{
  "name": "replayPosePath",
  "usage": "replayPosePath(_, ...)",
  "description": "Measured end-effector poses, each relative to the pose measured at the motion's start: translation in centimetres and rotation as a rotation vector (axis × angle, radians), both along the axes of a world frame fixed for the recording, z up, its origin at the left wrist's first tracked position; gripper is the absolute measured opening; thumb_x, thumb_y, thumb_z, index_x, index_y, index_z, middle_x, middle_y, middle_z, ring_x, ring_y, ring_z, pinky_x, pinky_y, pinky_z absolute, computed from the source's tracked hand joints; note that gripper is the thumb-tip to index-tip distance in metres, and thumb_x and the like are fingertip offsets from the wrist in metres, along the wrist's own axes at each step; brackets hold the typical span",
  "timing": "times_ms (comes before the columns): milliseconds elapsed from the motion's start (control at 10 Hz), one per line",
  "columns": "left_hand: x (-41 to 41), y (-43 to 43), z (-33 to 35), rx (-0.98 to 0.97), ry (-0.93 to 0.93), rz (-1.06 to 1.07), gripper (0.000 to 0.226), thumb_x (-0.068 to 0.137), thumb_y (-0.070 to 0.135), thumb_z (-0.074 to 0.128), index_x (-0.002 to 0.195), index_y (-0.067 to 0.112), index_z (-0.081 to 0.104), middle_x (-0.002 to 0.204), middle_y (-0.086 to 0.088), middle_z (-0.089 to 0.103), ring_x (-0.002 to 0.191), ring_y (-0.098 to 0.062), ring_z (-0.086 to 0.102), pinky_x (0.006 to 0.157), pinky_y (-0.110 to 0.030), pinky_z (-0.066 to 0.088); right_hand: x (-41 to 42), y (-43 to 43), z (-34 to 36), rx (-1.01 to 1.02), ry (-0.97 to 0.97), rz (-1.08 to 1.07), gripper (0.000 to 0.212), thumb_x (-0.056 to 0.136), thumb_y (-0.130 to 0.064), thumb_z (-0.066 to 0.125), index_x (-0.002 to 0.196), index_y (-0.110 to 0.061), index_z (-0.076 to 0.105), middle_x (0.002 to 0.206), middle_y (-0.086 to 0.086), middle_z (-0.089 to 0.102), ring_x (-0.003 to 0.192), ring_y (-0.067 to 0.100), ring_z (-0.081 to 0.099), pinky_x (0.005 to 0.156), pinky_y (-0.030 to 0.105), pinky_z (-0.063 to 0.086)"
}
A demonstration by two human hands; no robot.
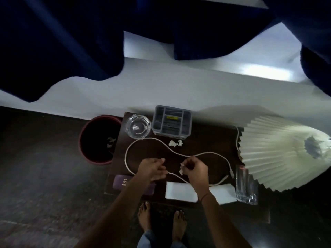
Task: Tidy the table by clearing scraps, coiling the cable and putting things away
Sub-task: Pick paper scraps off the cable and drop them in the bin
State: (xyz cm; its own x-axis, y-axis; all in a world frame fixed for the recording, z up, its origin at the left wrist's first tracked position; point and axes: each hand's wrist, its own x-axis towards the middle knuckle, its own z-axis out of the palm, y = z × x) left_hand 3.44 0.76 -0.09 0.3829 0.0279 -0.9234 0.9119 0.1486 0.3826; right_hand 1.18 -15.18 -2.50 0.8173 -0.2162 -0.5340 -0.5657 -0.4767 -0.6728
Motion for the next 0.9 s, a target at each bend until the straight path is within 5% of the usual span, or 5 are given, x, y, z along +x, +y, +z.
replayPosePath(200,0.5,3.6,1.1,-0.095,-0.096,0.201,0.010,0.088,0.003,0.056,0.080,0.000,0.060,0.063,-0.007,0.068,0.050,-0.013,0.066,0.050,-0.023,0.057,1.7,7.7,2.1,0.194,-0.146,-0.026,0.030,0.069,-0.007,0.076,0.070,-0.030,0.057,0.072,-0.006,0.067,0.069,0.009,0.065,0.065,0.016,0.051)
replayPosePath(400,0.7,10.7,1.6,0.108,-0.084,0.299,0.009,0.083,0.002,0.061,0.089,0.006,0.065,0.064,0.000,0.065,0.058,-0.012,0.061,0.055,-0.020,0.052,2.2,13.1,2.6,0.340,-0.185,0.125,0.043,0.080,-0.010,0.067,0.104,-0.042,0.050,0.094,-0.003,0.072,0.092,0.002,0.063,0.081,0.008,0.045)
replayPosePath(500,1.4,16.3,-1.4,0.129,-0.125,0.556,0.023,0.085,0.006,0.058,0.106,-0.002,0.060,0.085,-0.008,0.069,0.062,-0.012,0.067,0.062,-0.021,0.055,2.1,14.7,2.1,0.419,-0.151,0.076,0.023,0.085,-0.017,0.062,0.089,-0.040,0.062,0.121,0.000,0.062,0.095,0.007,0.062,0.088,0.031,0.051)
replayPosePath(700,3.4,20.9,-0.6,0.236,-0.071,0.704,0.039,0.093,0.014,0.049,0.128,-0.003,0.046,0.124,-0.022,0.051,0.121,-0.035,0.051,0.096,-0.044,0.044,1.3,14.3,1.5,0.473,-0.116,-0.027,0.019,0.092,-0.031,0.048,0.109,-0.032,0.056,0.093,-0.003,0.069,0.075,0.002,0.060,0.063,0.015,0.049)
replayPosePath(900,2.3,18.1,0.0,0.255,-0.035,0.463,0.015,0.093,0.010,0.046,0.081,0.007,0.055,0.077,-0.009,0.056,0.071,-0.021,0.057,0.075,-0.034,0.051,0.3,12.0,0.6,0.389,-0.110,-0.136,0.015,0.093,-0.027,0.049,0.096,-0.026,0.063,0.082,0.004,0.067,0.074,0.013,0.061,0.065,0.024,0.048)
